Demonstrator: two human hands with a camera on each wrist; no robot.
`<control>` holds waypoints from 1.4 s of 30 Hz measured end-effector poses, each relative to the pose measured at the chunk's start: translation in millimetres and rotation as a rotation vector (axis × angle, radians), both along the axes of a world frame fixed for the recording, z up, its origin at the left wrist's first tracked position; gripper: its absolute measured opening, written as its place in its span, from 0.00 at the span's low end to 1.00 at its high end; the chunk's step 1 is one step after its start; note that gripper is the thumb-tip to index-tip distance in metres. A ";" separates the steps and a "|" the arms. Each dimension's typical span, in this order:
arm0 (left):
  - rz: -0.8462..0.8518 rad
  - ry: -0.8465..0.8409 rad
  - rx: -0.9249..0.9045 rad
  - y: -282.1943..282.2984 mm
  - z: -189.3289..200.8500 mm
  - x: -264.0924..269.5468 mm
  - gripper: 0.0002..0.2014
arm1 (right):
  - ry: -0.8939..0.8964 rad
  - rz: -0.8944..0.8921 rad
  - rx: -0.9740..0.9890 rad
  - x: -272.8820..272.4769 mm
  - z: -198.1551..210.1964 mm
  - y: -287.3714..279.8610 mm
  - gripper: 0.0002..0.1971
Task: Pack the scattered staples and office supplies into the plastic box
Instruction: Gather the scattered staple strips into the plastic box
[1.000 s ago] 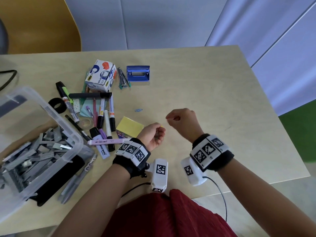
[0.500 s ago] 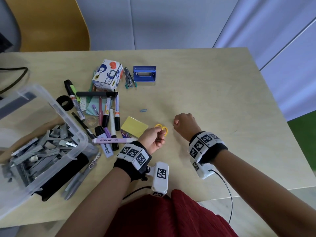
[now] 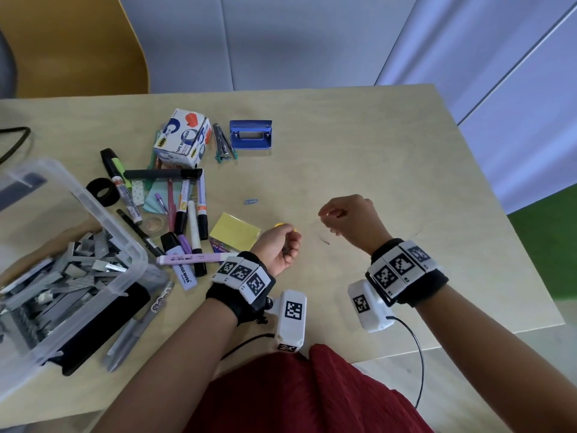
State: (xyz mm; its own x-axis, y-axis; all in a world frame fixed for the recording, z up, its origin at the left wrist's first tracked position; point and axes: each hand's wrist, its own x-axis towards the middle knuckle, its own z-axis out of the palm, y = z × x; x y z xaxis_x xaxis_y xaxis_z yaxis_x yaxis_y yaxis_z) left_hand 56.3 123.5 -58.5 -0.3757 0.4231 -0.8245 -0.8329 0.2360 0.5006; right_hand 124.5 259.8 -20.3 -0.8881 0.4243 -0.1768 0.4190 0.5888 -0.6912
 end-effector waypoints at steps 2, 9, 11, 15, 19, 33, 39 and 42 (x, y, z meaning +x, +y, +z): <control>-0.046 -0.004 0.006 -0.4 0.4 0.1 0.19 | -0.061 0.002 0.065 5.5 -9.5 13.1 0.07; -0.091 0.000 0.018 -6.1 -1.3 2.2 0.20 | -0.173 0.071 0.084 22.0 -42.4 9.9 0.06; -0.085 -0.011 0.006 -8.5 -2.2 3.2 0.20 | -0.156 0.068 0.120 20.2 -47.7 3.7 0.05; -0.097 -0.007 -0.034 -12.8 -5.0 8.3 0.20 | -0.182 0.063 0.189 16.9 -55.6 -5.9 0.06; -0.123 0.009 -0.051 -17.3 -8.6 15.1 0.19 | -0.155 0.088 0.227 17.4 -56.0 -12.3 0.06; -0.071 0.028 -0.053 -37.1 -2.8 17.8 0.18 | -0.221 0.136 0.191 7.5 -49.4 -22.8 0.08; -0.126 0.221 -0.025 -54.1 38.5 -0.6 0.17 | -0.102 0.115 0.112 -10.3 -21.4 -38.3 0.09; -0.122 0.370 0.053 -75.2 84.5 -22.7 0.17 | -0.029 0.131 0.034 -28.3 6.2 -53.8 0.08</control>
State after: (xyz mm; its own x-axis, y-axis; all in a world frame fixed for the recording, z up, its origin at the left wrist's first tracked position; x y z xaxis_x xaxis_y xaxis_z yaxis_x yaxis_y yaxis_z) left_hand 33.6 48.3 26.0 -0.5880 0.5213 -0.6185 -0.5610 0.2881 0.7761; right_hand 96.2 206.0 -14.1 -0.9309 0.3116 -0.1907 0.3567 0.6627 -0.6585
